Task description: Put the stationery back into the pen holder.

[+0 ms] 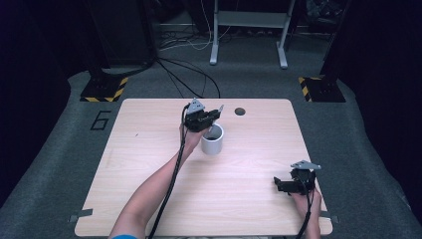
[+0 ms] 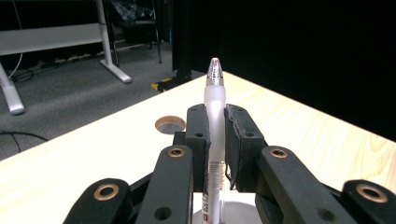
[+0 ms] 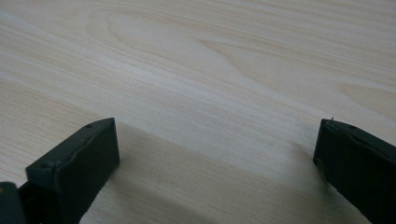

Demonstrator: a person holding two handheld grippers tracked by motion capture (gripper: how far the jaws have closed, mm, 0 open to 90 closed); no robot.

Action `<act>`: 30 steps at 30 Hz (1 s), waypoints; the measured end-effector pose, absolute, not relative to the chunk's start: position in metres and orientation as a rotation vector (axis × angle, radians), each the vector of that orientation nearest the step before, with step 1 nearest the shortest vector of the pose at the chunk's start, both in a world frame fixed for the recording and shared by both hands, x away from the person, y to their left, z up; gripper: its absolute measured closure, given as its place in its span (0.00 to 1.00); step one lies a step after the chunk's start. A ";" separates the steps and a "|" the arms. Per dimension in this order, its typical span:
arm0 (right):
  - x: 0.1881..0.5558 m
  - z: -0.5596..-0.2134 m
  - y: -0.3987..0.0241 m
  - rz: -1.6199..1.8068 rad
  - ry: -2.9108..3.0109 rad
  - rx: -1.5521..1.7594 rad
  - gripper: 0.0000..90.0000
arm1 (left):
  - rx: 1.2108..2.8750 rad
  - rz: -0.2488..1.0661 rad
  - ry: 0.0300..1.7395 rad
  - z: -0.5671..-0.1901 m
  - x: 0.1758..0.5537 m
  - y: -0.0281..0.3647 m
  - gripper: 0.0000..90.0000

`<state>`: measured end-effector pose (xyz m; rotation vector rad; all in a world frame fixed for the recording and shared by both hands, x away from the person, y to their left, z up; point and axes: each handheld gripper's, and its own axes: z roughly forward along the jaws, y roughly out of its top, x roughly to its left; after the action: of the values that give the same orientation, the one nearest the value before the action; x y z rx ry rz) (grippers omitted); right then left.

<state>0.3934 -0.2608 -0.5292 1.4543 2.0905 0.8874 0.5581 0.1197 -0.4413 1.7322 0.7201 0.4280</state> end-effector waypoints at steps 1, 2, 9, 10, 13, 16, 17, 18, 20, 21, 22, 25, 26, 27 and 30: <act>0.393 -0.529 -0.261 0.887 2.092 1.453 0.00 | 1.737 0.436 0.718 -0.443 0.559 0.120 0.89; 0.393 -0.529 -0.261 0.887 2.090 1.455 0.00 | 1.741 0.427 0.722 -0.444 0.559 0.120 0.89; 0.393 -0.529 -0.261 0.887 2.090 1.455 0.00 | 1.795 0.406 0.746 -0.451 0.557 0.120 0.89; 0.393 -0.529 -0.261 0.888 2.090 1.454 0.00 | 1.807 0.406 0.740 -0.451 0.557 0.121 0.89; 0.393 -0.529 -0.261 0.888 2.090 1.455 0.00 | 1.823 0.402 0.746 -0.452 0.556 0.121 0.89; 0.393 -0.529 -0.261 0.887 2.091 1.454 0.00 | 1.830 0.399 0.750 -0.451 0.555 0.122 0.88; 0.393 -0.529 -0.261 0.887 2.090 1.454 0.00 | 1.843 0.383 0.747 -0.451 0.555 0.123 0.88; 0.393 -0.529 -0.261 0.887 2.090 1.455 0.00 | 1.836 0.380 0.753 -0.451 0.555 0.123 0.86; 0.393 -0.529 -0.261 0.887 2.090 1.455 0.00 | 1.861 0.379 0.747 -0.449 0.555 0.125 0.75; 0.393 -0.529 -0.261 0.887 2.088 1.459 0.00 | 1.850 0.368 0.764 -0.448 0.554 0.125 0.69; 0.393 -0.529 -0.261 0.886 2.091 1.455 0.00 | 1.864 0.360 0.764 -0.446 0.553 0.126 0.63; 0.393 -0.529 -0.261 0.887 2.088 1.459 0.00 | 1.886 0.373 0.758 -0.442 0.551 0.128 0.51; 0.393 -0.529 -0.261 0.886 2.090 1.456 0.00 | 1.890 0.377 0.759 -0.441 0.551 0.129 0.46; 0.393 -0.529 -0.261 0.887 2.087 1.459 0.00 | 1.893 0.379 0.760 -0.439 0.550 0.129 0.43; 0.393 -0.529 -0.261 0.887 2.087 1.459 0.00 | 1.903 0.378 0.752 -0.433 0.547 0.131 0.35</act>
<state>0.3932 -0.2606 -0.5291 1.4594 2.0873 0.8872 0.5466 0.1313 -0.4331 1.9031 0.7520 0.3777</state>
